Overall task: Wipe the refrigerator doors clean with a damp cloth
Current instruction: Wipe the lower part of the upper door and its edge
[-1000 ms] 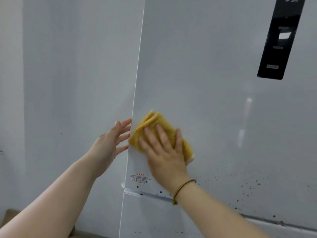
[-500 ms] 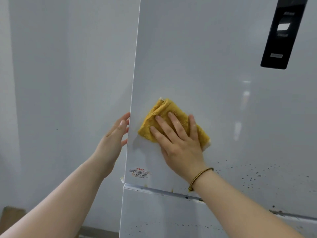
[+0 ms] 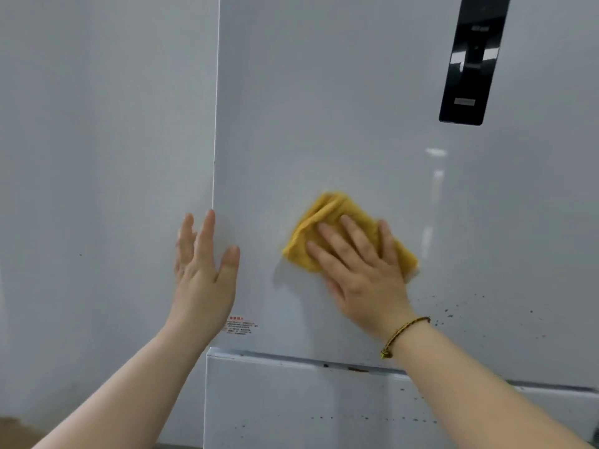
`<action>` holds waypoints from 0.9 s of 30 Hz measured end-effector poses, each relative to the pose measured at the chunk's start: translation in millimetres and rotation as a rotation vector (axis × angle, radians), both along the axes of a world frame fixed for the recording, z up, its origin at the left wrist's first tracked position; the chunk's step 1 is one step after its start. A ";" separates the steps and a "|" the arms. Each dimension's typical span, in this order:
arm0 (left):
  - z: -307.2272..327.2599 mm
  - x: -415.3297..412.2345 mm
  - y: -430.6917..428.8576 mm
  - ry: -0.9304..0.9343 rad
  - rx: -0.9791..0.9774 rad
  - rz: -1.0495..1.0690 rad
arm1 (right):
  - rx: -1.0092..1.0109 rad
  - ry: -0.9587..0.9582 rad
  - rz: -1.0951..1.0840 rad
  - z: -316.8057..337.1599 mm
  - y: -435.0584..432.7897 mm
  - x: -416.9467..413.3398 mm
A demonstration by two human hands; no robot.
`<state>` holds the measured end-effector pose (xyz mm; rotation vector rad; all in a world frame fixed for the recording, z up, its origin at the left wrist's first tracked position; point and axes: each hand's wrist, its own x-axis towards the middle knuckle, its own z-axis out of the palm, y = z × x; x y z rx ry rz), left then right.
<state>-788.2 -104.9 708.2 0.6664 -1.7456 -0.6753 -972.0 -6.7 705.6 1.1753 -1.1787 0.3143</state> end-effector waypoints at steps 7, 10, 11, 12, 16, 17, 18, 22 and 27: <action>-44.0 -31.2 24.8 -0.273 -0.617 0.133 | 0.195 0.049 -0.024 -83.0 16.2 -13.0; -54.6 -41.3 32.5 -0.375 -0.648 0.179 | 0.453 0.306 -0.045 -82.8 36.1 -35.0; -56.5 -43.4 33.5 -0.408 -0.639 0.196 | 0.493 0.364 -0.036 -71.4 40.8 -41.9; -57.5 -44.5 34.1 -0.434 -0.622 0.205 | 0.488 0.377 -0.017 -56.8 44.5 -47.4; -59.2 -47.5 38.0 -0.462 -0.588 0.257 | 0.157 0.136 0.046 -4.8 56.0 -58.5; -59.7 -48.7 38.3 -0.458 -0.600 0.278 | 0.079 0.059 0.044 -4.0 56.8 -56.6; -61.0 -50.3 38.3 -0.447 -0.615 0.300 | 0.017 -0.011 0.035 -9.8 55.4 -52.6; -64.0 -57.0 38.0 -0.412 -0.644 0.366 | 0.062 -0.070 0.010 -77.3 45.2 -42.5; -65.2 -60.2 37.6 -0.384 -0.688 0.416 | 0.424 0.307 0.002 -74.0 63.0 -67.8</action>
